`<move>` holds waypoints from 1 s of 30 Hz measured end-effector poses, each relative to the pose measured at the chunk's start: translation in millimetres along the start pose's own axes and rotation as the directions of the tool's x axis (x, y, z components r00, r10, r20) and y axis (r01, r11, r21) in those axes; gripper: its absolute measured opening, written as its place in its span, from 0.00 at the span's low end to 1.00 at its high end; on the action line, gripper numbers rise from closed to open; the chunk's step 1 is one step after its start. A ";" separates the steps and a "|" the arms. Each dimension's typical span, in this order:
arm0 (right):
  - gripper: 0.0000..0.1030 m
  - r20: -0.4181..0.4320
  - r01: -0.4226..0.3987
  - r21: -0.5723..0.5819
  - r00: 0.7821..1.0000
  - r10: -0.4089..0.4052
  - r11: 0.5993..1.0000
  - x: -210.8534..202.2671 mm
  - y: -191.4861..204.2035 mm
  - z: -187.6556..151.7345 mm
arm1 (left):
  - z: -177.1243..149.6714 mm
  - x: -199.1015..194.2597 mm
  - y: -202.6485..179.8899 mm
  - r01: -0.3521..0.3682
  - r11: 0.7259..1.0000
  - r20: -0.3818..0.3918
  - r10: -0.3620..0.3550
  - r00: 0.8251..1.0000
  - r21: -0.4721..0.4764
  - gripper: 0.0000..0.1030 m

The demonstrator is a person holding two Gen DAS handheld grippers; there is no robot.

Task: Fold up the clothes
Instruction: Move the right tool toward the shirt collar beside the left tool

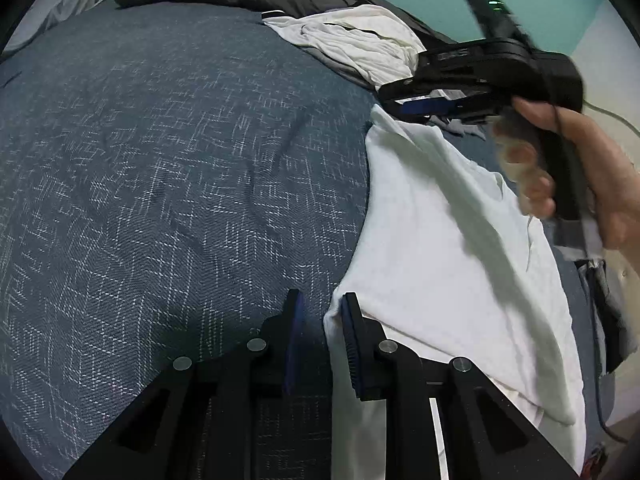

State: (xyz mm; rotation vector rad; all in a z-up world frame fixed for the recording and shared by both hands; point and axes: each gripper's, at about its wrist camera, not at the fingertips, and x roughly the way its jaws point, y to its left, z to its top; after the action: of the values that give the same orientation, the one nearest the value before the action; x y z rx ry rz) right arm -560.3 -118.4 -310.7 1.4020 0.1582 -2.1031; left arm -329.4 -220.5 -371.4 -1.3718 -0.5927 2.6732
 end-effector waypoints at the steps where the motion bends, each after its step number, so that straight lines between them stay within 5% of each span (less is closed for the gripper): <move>1: 0.36 -0.008 0.009 -0.001 1.000 -0.009 1.000 5.7 0.8 2.4 | 0.1 0.1 0.5 0.002 1.000 0.000 -0.002 1.000 -0.003 0.21; 5: 0.33 -0.040 0.043 -0.015 0.998 -0.044 0.999 25.6 4.2 6.1 | -0.8 0.1 0.7 0.006 1.000 -0.001 -0.006 1.000 -0.006 0.21; 9: 0.04 -0.029 0.070 -0.031 0.997 -0.071 0.997 32.3 5.2 7.7 | -1.8 0.1 1.0 0.010 1.000 0.000 -0.010 1.000 -0.010 0.21; 14: 0.03 0.043 0.103 -0.039 0.994 -0.102 0.994 23.1 1.3 12.4 | -3.1 -0.1 -0.1 0.008 1.000 -0.003 -0.008 1.000 -0.006 0.20; 30: 0.04 0.080 0.148 0.033 0.985 -0.150 0.988 19.1 -22.5 11.4 | -1.7 0.4 0.7 0.002 1.000 -0.009 -0.002 1.000 0.000 0.21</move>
State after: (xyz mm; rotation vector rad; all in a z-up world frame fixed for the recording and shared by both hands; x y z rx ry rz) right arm -586.6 -112.6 -327.5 1.3538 0.2077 -2.2892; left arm -328.2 -220.5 -372.8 -1.3813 -0.5928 2.6638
